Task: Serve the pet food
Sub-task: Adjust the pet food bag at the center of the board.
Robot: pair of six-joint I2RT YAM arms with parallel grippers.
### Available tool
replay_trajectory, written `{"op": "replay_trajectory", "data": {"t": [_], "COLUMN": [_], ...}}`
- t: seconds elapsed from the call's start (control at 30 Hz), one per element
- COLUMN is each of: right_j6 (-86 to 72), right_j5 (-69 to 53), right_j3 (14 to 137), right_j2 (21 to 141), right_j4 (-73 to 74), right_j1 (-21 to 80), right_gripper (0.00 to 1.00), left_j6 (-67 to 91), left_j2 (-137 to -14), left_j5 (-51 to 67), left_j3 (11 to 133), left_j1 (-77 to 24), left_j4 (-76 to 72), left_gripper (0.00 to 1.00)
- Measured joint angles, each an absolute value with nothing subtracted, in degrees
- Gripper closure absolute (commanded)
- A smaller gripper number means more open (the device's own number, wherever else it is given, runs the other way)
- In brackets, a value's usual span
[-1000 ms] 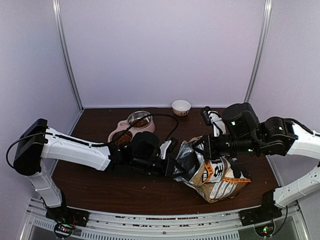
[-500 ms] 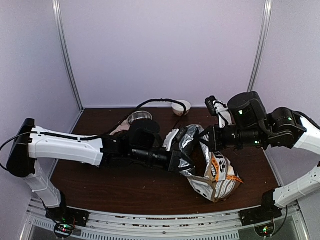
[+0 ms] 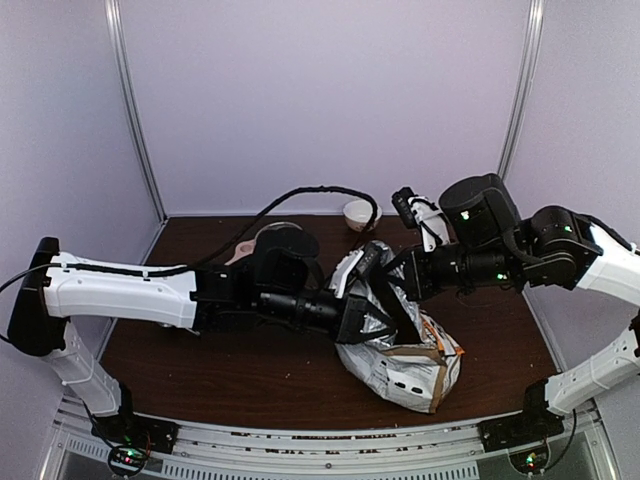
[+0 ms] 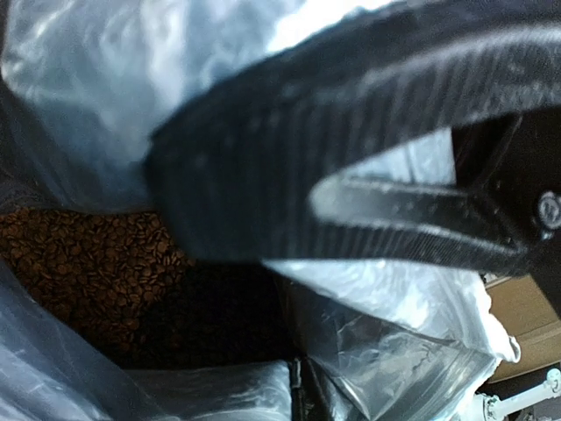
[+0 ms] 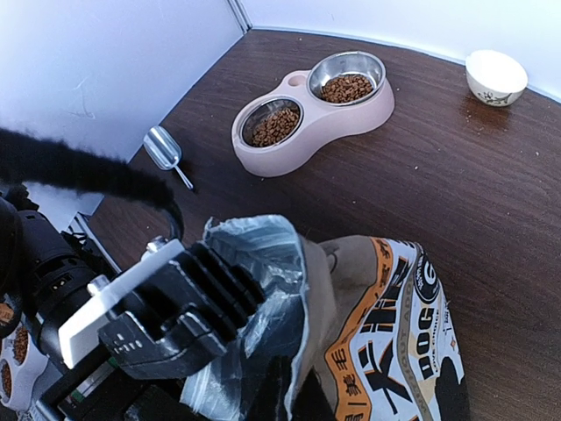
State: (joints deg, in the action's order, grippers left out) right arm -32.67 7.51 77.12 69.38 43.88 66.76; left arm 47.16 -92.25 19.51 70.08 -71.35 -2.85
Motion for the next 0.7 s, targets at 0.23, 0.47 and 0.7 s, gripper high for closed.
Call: {"op": "replay_trajectory", "data": {"t": [0.23,0.47,0.7], "right_j6": [-31.46,-31.24,-31.57], "right_j5": [6.61,6.44,6.92], "right_j3": [77.93,78.52,78.61], "right_j2": [70.57,71.02,71.4], "right_j4": [44.1,43.64,42.17], "right_j1": [66.76,66.76,66.78], "right_gripper": [0.98,0.98,0.8], "left_j6": [47.05,46.15,45.78], "left_j2": [-91.33,-89.19,-87.55], "left_j5": [17.45,15.03,10.81], "left_j3": [70.08,70.08,70.06], "left_j1": [-71.83,-72.25,-72.79], "left_j4": [-2.2,0.45,2.37], "left_gripper": [1.0,1.0,1.0]}}
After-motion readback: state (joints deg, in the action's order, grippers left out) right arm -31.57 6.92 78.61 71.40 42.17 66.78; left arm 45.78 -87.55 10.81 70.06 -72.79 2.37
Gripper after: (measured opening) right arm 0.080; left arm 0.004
